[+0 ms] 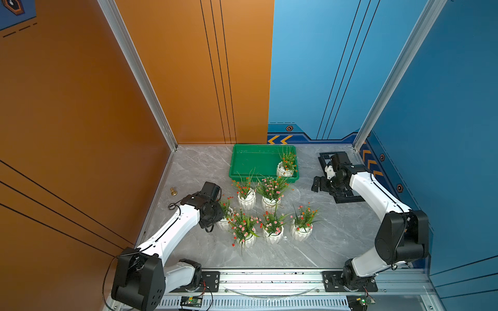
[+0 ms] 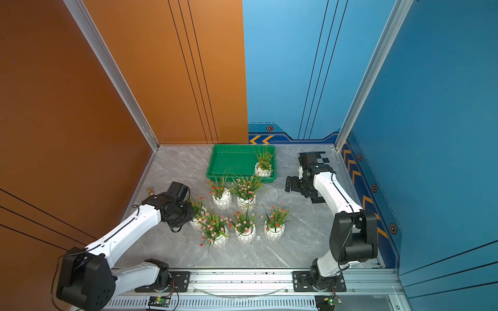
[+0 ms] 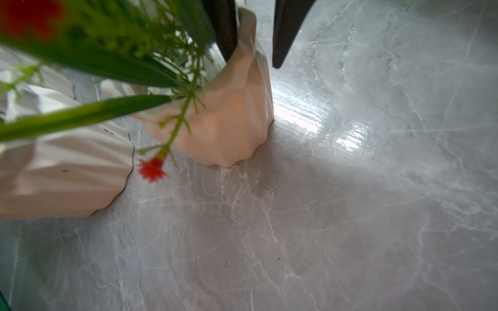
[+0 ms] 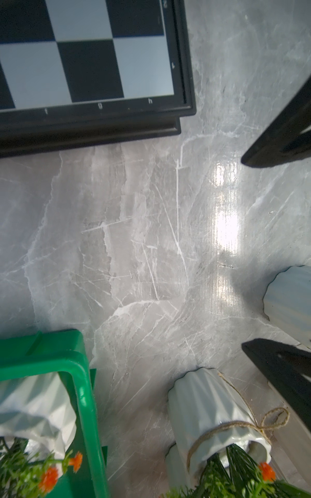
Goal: Put the potted gypsophila into the storage box
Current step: Pick up the baby's breath potted plant from the center of the board.
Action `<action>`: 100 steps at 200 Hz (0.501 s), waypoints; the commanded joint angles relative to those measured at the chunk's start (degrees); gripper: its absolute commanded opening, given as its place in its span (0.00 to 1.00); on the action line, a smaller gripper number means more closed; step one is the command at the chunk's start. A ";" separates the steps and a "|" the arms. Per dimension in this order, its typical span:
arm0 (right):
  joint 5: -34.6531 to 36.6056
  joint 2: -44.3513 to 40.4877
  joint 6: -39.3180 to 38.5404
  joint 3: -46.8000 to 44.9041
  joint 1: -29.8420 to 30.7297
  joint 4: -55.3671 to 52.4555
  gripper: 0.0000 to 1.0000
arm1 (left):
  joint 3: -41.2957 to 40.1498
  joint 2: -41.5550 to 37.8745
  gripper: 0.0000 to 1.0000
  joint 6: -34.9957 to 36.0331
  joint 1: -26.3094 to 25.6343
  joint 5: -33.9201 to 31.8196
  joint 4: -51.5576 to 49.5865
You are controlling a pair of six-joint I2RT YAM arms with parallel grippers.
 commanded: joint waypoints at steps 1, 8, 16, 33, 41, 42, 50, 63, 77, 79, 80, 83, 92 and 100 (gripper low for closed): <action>-0.02 0.48 -0.78 -0.91 -0.44 0.42 1.00 | 1.44 0.90 0.17 1.30 -0.51 -2.08 -1.23; 0.00 0.42 -0.78 -0.93 -0.46 0.42 1.00 | 1.59 1.21 0.13 1.52 -0.57 -2.14 -1.30; 0.00 0.40 -0.76 -0.95 -0.45 0.50 1.00 | 1.64 1.51 0.09 1.70 -0.54 -2.06 -1.23; -0.13 0.38 -0.67 -0.99 -0.49 0.51 1.00 | 1.89 1.70 0.05 1.87 -0.64 -2.06 -1.18; -0.09 0.38 -0.69 -1.00 -0.44 0.51 1.00 | 1.91 1.81 0.04 2.01 -0.69 -2.11 -1.35; -0.09 0.39 -0.69 -0.95 -0.44 0.51 1.00 | 1.95 1.78 0.04 2.04 -0.65 -2.13 -1.35; -0.09 0.32 -0.69 -0.97 -0.44 0.51 1.00 | 2.10 1.72 0.03 2.22 -0.69 -2.22 -1.34; -0.09 0.22 -0.69 -1.00 -0.45 0.51 1.00 | 2.42 1.70 0.00 2.73 -0.69 -2.32 -1.43; -0.23 0.05 -0.72 -1.00 -0.50 0.55 1.00 | 3.03 1.72 0.00 3.32 -0.60 -2.30 -1.89; -0.19 0.09 -0.74 -1.04 -0.52 0.52 1.00 | 3.19 1.67 0.00 3.45 -0.56 -2.30 -1.97; -0.18 0.07 -0.76 -0.98 -0.53 0.51 1.00 | 3.25 1.66 0.00 3.50 -0.58 -2.31 -2.01; -0.23 0.05 -0.78 -1.02 -0.53 0.44 1.00 | 3.35 1.74 0.00 3.66 -0.60 -2.40 -2.23; -0.26 -0.09 -0.76 -1.08 -0.58 0.50 1.00 | 3.80 1.82 0.00 4.18 -0.49 -2.57 -2.75; -0.35 -0.13 -0.78 -1.06 -0.53 0.44 1.00 | 4.28 1.83 0.00 4.63 -0.35 -2.55 -3.19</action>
